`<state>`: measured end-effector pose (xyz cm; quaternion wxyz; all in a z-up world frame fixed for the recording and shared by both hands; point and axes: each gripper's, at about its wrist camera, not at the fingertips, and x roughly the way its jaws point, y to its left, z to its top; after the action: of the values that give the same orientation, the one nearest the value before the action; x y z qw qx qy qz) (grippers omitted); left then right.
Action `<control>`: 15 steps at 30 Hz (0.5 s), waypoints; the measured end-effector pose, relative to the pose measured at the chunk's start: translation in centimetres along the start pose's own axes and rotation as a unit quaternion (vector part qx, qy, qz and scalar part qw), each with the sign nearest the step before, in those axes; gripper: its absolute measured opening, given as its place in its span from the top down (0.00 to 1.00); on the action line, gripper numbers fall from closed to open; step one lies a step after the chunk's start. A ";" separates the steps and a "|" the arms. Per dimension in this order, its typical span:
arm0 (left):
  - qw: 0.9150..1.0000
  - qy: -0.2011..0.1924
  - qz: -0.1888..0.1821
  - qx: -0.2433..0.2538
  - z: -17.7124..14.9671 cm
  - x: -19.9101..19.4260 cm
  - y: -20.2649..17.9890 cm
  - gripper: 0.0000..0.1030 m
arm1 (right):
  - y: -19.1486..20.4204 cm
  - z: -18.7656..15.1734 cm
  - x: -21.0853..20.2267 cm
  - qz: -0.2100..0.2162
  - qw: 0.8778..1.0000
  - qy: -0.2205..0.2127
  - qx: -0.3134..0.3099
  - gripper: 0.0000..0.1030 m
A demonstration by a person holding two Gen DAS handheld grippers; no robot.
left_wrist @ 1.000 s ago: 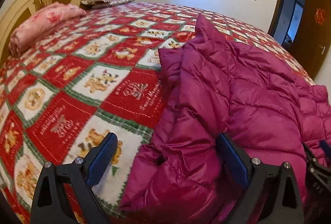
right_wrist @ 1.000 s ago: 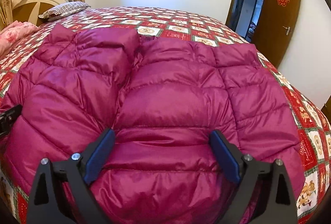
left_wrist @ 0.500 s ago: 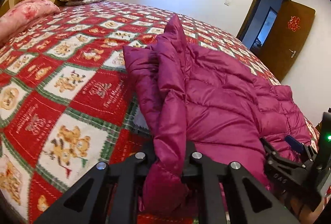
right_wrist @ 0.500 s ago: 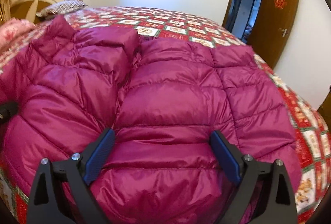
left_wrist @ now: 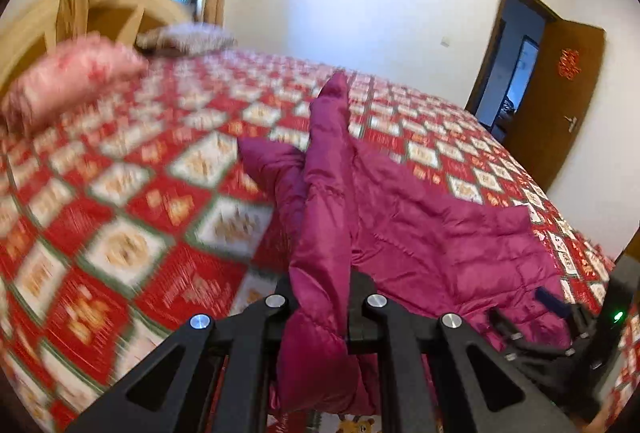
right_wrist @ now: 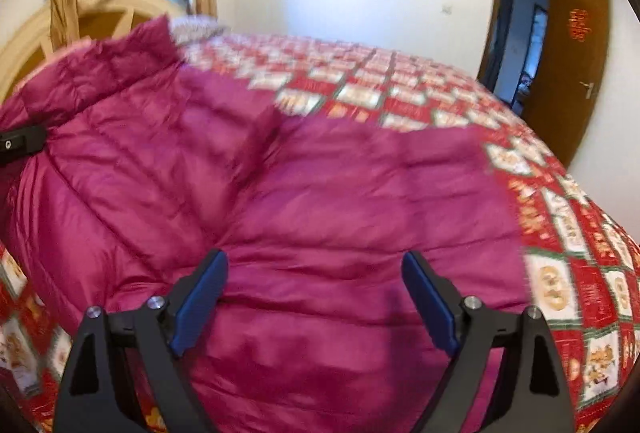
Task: Fold large clothes
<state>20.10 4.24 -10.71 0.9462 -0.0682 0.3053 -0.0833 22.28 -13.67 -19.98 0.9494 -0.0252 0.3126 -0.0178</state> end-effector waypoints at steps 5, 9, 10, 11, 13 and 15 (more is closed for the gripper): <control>0.997 -0.039 -0.026 0.065 2.8 -3.0 -6.3 0.91 | -8.1 0.6 -2.2 -0.062 0.994 -0.017 0.088 0.08; 0.986 -0.050 -0.073 0.138 3.6 -2.9 -14.2 0.91 | -14.3 0.2 -2.1 -0.124 0.983 -0.004 0.132 0.08; 0.981 -0.050 -0.087 0.164 3.4 -2.4 -16.9 0.91 | -15.9 -0.1 -2.2 -0.135 0.980 -0.001 0.146 0.08; 0.977 -0.049 -0.092 0.184 3.0 -2.0 -18.8 0.91 | -17.2 -0.5 -2.4 -0.146 0.977 0.003 0.158 0.08; 0.968 -0.040 -0.106 0.226 1.7 -0.5 -22.7 0.91 | -19.9 -1.3 -2.5 -0.164 0.969 0.011 0.182 0.08; 0.960 -0.022 -0.117 0.255 0.0 1.0 -25.4 0.91 | -21.6 -1.9 -2.8 -0.169 0.965 0.018 0.199 0.08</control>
<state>17.95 -20.74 -6.71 0.9223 0.1386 0.2429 -0.2669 18.51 -35.11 -18.53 0.9129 0.1121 0.3106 -0.2399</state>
